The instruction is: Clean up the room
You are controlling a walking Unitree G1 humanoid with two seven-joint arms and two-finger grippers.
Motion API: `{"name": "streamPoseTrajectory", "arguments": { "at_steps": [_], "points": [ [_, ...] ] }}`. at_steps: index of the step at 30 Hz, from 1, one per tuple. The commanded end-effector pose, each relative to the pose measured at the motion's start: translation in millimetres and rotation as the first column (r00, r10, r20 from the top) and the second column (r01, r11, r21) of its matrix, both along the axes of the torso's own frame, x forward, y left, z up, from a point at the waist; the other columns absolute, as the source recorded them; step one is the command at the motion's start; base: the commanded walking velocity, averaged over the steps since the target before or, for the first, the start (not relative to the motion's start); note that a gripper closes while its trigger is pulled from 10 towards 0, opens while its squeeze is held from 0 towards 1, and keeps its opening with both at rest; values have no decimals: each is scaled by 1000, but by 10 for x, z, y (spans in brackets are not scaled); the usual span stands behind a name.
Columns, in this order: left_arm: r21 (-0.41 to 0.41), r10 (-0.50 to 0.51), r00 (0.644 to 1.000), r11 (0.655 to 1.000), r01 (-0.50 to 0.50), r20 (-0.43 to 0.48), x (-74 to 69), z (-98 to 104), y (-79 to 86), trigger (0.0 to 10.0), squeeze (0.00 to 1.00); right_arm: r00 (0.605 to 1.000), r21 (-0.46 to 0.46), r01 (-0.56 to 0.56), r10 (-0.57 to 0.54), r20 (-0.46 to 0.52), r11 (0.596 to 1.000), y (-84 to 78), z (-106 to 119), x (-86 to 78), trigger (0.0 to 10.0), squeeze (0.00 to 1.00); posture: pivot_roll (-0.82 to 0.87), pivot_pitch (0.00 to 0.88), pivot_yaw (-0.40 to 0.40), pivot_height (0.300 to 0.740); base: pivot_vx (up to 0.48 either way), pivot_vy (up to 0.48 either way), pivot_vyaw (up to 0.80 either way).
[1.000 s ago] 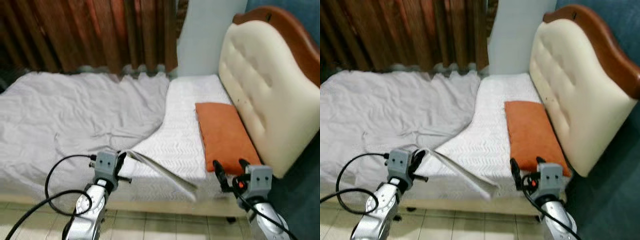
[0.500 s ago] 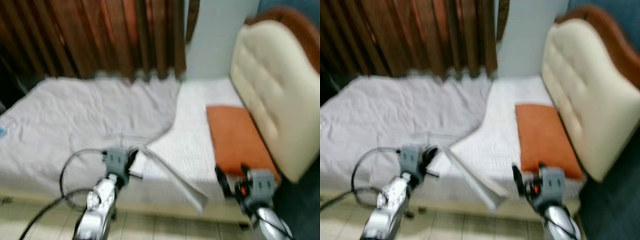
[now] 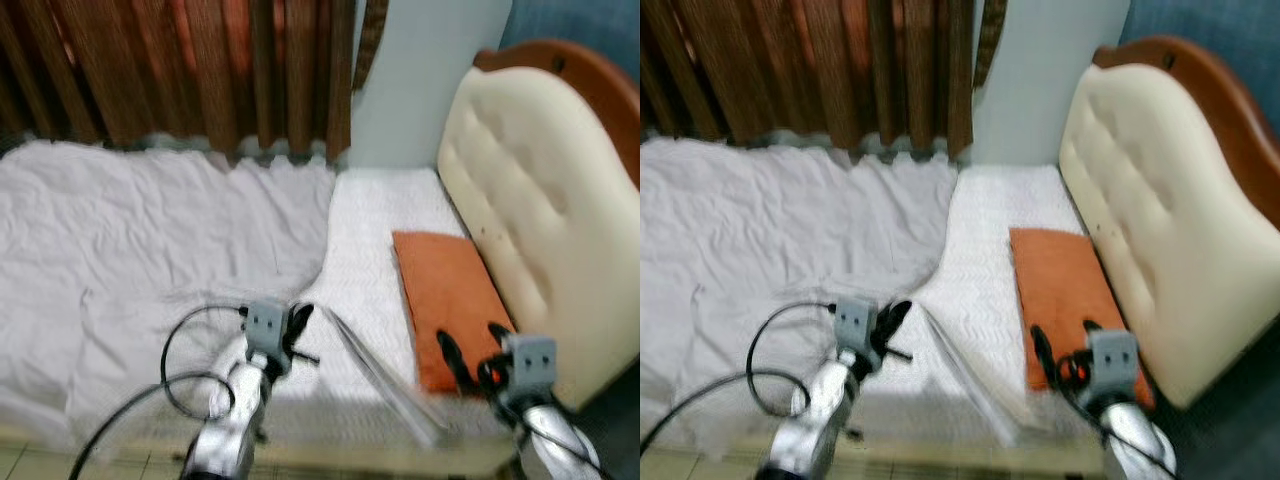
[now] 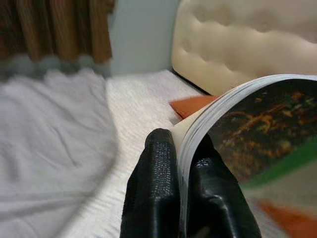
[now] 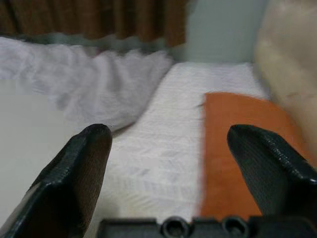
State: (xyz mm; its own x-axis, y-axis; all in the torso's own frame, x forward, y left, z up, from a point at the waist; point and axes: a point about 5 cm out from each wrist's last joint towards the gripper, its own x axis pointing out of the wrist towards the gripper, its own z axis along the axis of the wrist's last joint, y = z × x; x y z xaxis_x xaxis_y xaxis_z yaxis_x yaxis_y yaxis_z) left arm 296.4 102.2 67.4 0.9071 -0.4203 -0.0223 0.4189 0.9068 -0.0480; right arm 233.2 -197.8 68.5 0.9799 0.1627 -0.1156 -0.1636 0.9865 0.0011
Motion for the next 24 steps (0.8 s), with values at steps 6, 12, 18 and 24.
{"name": "streamPoseTrajectory", "arguments": {
  "at_steps": [6,12,18,24],
  "points": [
    [-32,17,1000,999,-16,25,81,74,12,10000,0,1000,-16,13,-13,-15,1000,-38,-49,-16,10000,0,-168,15,-13,740,447,0,0],
    [-63,26,1000,998,-25,15,99,86,-10,10000,0,1000,-14,6,-6,-25,1000,-45,-69,-49,10000,0,-170,23,-16,740,447,0,0],
    [-78,40,998,996,-43,-38,141,36,-93,10000,0,1000,-18,-11,10,-30,1000,-33,-65,-114,10000,0,-182,63,-13,740,356,0,0],
    [-307,-29,942,948,-79,-333,337,-10,-555,10000,0,997,-42,-27,24,-75,999,-75,8,-399,10000,0,-261,224,-52,740,0,0,0]
  ]
}}
